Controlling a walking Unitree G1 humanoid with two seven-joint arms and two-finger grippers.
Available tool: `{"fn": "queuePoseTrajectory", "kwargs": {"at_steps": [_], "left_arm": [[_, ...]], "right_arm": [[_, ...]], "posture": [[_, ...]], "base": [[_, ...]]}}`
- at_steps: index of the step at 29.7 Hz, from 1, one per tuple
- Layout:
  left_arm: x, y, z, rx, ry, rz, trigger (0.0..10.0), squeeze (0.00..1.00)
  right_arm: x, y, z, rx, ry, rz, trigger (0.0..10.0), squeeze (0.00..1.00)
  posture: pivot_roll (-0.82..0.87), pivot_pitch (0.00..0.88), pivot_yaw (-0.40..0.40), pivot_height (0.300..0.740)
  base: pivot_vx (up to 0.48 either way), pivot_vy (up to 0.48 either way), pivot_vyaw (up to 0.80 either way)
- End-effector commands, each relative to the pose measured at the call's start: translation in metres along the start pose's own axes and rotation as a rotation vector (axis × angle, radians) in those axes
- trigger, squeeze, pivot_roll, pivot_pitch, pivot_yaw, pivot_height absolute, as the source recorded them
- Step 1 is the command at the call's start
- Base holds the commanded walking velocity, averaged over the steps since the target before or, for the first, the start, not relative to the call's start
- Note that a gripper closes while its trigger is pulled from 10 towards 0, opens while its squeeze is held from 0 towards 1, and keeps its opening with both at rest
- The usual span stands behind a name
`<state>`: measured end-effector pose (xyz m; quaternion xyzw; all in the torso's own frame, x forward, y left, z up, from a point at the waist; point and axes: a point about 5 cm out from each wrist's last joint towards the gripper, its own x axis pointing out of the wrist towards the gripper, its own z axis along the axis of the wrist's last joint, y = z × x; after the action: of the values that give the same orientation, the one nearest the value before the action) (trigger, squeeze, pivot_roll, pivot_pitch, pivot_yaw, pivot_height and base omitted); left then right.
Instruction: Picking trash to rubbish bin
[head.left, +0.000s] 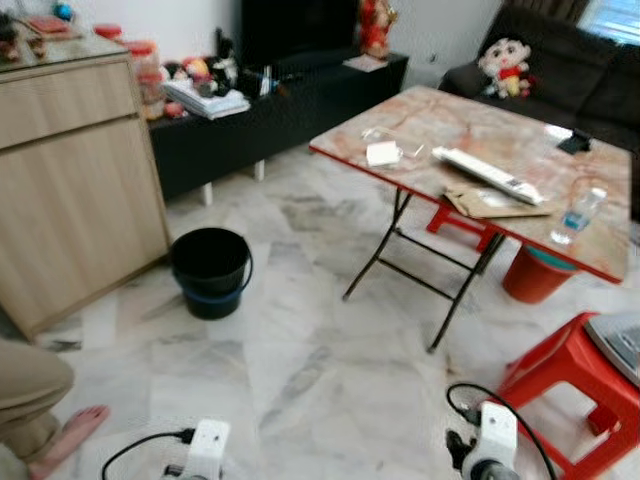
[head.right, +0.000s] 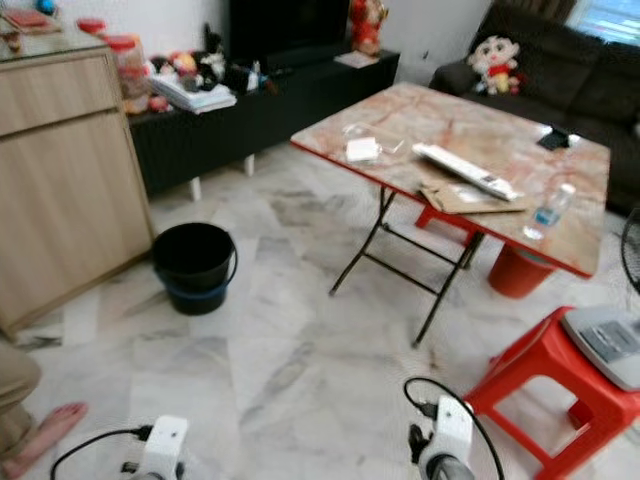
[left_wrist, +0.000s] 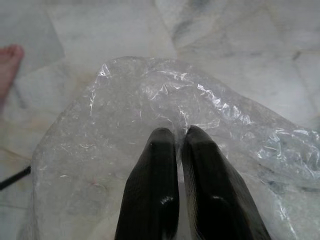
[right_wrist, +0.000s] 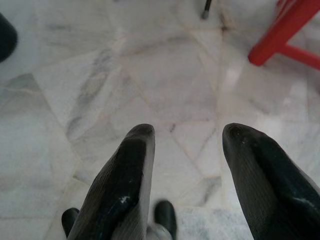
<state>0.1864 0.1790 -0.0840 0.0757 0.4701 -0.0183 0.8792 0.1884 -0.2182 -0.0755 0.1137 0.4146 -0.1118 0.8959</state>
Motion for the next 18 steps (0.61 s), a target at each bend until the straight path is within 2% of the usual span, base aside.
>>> {"fn": "queuePoseTrajectory", "kwargs": {"at_steps": [1, 6, 9, 18], "left_arm": [[0.0005, -0.0089, 0.0025, -0.003, -0.011, -0.018, 10.0, 0.0], [0.0007, -0.008, 0.0043, 0.0, -0.015, -0.017, 10.0, 0.0], [0.0009, -0.0078, 0.0057, 0.001, -0.018, -0.016, 10.0, 0.0], [0.0009, -0.008, 0.0061, 0.004, -0.021, -0.017, 10.0, 0.0]], "right_arm": [[-0.001, -0.0085, 0.0028, -0.014, -0.013, -0.022, 10.0, 0.0], [-0.0007, -0.0055, 0.0026, -0.064, -0.012, -0.008, 10.0, 0.0], [-0.0007, -0.0048, 0.002, -0.031, -0.013, -0.01, 10.0, 0.0], [-0.0003, -0.0027, 0.0021, -0.023, -0.013, -0.008, 10.0, 0.0]], "posture": [[-0.02, 0.045, -0.113, 0.74], [-0.01, 0.053, -0.114, 0.74], [-0.01, 0.053, -0.114, 0.74], [0.0, 0.066, -0.118, 0.74]], "base": [[0.356, 0.0, 0.0], [0.353, 0.0, 0.68], [0.352, 0.0, 0.76], [0.35, 0.0, 0.0]]}}
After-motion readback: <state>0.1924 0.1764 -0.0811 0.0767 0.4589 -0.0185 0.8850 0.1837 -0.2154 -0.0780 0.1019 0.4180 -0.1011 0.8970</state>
